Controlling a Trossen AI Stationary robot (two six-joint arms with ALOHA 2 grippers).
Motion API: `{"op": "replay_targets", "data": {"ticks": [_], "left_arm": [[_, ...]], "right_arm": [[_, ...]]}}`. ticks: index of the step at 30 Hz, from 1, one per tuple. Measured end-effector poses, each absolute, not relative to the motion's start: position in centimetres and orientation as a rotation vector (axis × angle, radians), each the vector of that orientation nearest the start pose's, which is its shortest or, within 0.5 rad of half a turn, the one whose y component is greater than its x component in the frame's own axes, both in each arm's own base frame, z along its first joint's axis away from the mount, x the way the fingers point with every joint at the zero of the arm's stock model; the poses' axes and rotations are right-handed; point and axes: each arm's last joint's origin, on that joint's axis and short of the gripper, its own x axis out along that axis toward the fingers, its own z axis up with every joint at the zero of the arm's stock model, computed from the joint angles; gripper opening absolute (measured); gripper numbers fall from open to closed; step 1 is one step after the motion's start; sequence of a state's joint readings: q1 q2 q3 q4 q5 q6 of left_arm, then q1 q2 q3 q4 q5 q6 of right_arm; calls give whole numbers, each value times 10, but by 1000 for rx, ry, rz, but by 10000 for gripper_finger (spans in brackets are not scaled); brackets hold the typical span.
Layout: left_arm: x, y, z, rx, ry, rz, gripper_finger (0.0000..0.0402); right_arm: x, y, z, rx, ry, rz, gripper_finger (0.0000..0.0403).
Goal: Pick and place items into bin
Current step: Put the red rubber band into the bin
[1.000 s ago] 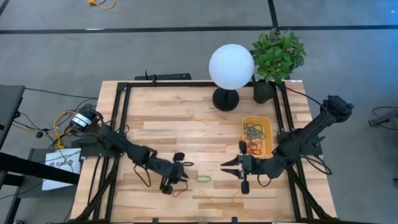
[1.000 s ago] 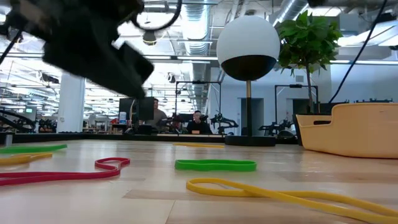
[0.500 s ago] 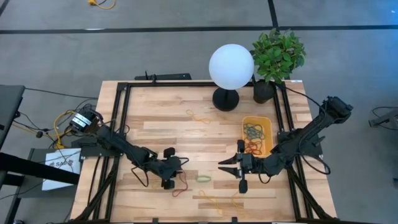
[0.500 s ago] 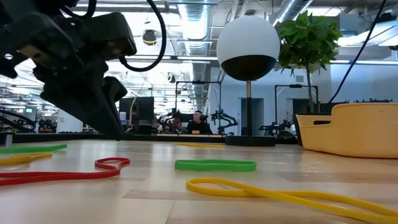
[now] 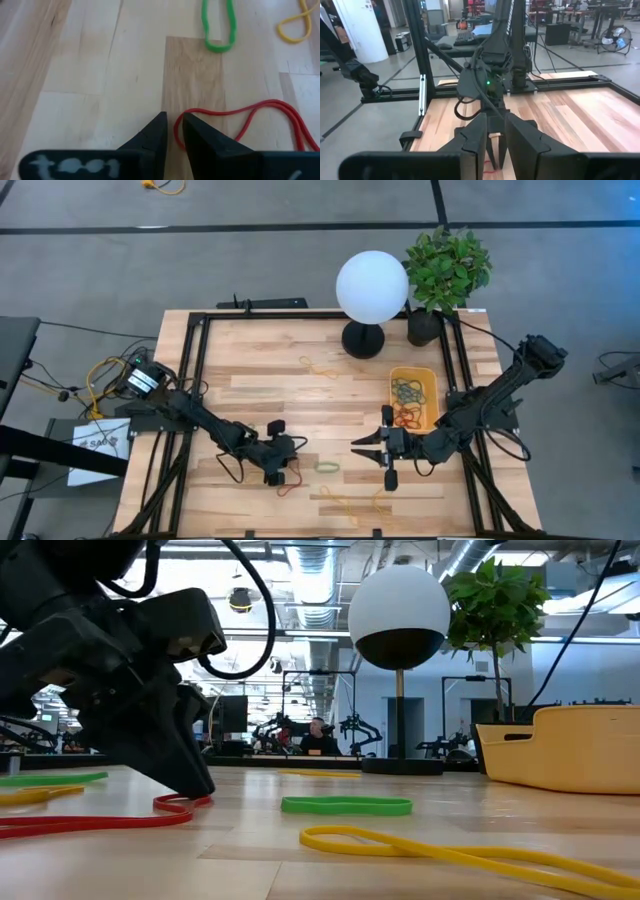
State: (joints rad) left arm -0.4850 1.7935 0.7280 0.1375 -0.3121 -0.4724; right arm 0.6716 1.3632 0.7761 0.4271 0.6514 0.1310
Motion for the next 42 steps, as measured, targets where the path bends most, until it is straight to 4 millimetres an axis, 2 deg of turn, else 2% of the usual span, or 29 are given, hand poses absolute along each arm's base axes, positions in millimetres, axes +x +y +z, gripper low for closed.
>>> {"op": "replay_targets", "data": {"ticks": [3,7,10,13,15,18,25,29,31,36,42], "left_arm": [[275,-135,99,-36,870,35,44],[273,-134,97,4,889,36,7],[274,-134,98,-6,865,52,3],[277,-135,107,-25,790,58,1],[276,-133,118,-8,728,99,1],[278,-131,152,-8,574,141,0],[266,-122,206,73,385,191,0],[262,-115,223,108,331,213,0],[263,-112,227,114,309,222,0],[264,-108,230,128,296,218,0],[264,-108,229,129,296,219,0]], "right_arm": [[240,168,262,32,128,12,66],[240,168,262,32,128,12,66],[240,168,261,28,134,11,66],[241,166,258,10,158,1,66],[241,163,253,-22,201,-12,66],[244,154,245,-71,280,-47,66],[257,131,243,78,297,-131,66],[277,123,225,100,328,-58,66],[294,121,219,116,297,8,66],[327,108,202,131,341,66,67],[353,92,186,134,383,23,67]]}}
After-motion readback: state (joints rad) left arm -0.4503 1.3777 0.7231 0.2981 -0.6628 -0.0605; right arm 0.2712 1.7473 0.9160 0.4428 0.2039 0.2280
